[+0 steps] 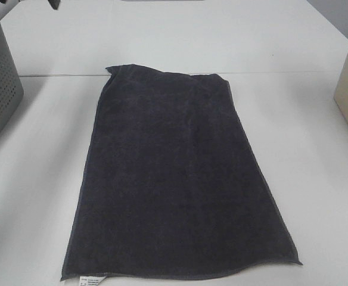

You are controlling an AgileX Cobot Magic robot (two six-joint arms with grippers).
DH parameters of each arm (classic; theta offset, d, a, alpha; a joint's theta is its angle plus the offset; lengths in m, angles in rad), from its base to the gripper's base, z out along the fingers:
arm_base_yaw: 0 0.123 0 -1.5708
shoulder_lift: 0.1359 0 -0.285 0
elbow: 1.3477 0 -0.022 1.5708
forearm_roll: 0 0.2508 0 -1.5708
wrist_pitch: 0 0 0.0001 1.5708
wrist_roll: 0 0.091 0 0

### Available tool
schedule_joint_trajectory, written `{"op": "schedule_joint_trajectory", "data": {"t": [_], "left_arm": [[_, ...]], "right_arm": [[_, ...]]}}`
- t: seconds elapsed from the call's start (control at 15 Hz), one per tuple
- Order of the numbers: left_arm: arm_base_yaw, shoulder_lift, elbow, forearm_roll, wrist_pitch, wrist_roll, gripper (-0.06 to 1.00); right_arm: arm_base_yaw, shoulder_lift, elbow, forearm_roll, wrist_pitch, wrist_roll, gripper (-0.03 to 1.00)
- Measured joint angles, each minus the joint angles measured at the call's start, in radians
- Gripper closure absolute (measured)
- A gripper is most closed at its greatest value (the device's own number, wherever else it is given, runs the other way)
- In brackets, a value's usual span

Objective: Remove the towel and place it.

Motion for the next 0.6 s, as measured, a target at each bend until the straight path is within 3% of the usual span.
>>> {"op": "schedule_joint_trajectory", "data": {"t": [0.13, 0.2, 0.27, 0.4, 0.6], "left_arm": [[0.061, -0.06, 0.004, -0.01, 0.001, -0.018, 0.08], [0.088, -0.12, 0.05, -0.053, 0.001, 0.001, 0.1], [0.088, -0.172, 0.107, -0.082, 0.0, 0.019, 0.11], [0.077, -0.269, 0.234, -0.103, 0.0, 0.036, 0.12], [0.068, -0.513, 0.604, -0.103, 0.004, 0.03, 0.12]], "right_arm": [[0.0, -0.159, 0.184, -0.028, -0.001, 0.001, 0.13], [0.0, -0.241, 0.286, -0.03, -0.001, 0.001, 0.14], [0.0, -0.367, 0.45, -0.031, 0.0, 0.001, 0.14], [0.0, -0.494, 0.581, -0.034, 0.001, 0.001, 0.15], [0.0, -0.714, 0.786, -0.038, 0.001, 0.001, 0.15]]}}
